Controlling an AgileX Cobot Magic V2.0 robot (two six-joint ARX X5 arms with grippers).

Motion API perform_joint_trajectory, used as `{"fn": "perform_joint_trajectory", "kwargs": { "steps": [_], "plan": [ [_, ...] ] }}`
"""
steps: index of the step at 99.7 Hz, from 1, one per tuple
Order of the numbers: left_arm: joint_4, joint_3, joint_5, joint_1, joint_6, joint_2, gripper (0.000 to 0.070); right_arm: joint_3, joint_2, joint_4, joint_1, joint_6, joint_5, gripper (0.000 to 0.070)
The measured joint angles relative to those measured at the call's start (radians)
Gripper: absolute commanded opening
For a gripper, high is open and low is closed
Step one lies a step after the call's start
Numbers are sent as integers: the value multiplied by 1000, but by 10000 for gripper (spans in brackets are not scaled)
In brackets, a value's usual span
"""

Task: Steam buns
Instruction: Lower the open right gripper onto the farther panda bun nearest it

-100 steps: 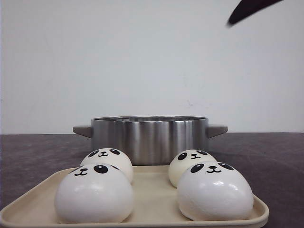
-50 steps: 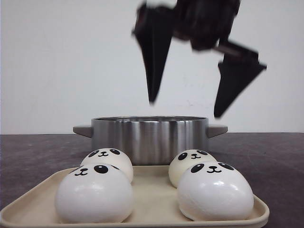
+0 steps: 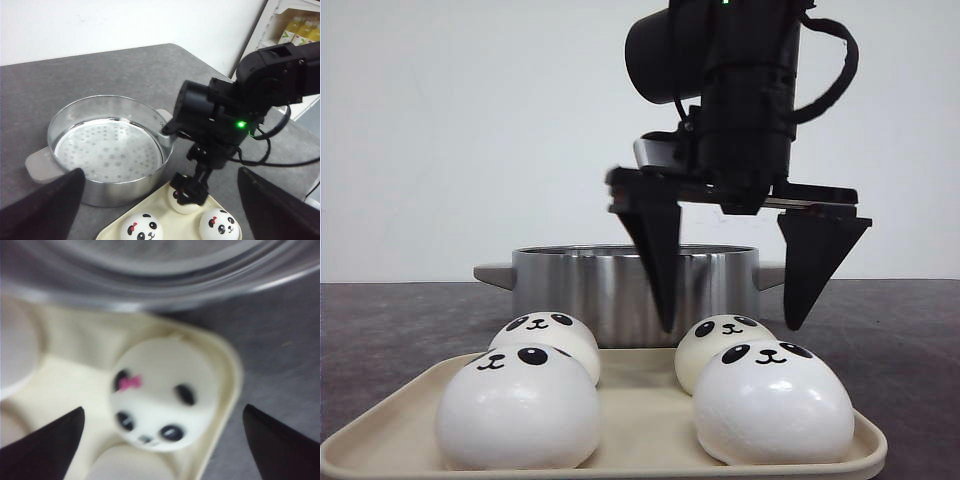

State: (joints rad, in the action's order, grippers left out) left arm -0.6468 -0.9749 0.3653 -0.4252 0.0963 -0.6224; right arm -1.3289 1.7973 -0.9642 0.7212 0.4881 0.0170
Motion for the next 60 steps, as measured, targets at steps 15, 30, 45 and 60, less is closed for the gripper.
{"fn": "perform_joint_trajectory", "kwargs": {
  "steps": [15,30,45,60],
  "plan": [
    [0,0,0,-11,0,0,590,0,1,7,-26,8,14,519],
    [0,0,0,-15,0,0,590,0,14,15,-37,10,27,519],
    [0,0,0,-15,0,0,590,0,39,31,-37,11,68,519],
    [0,0,0,-15,0,0,590,0,73,54,-36,15,99,519]
  ]
}}
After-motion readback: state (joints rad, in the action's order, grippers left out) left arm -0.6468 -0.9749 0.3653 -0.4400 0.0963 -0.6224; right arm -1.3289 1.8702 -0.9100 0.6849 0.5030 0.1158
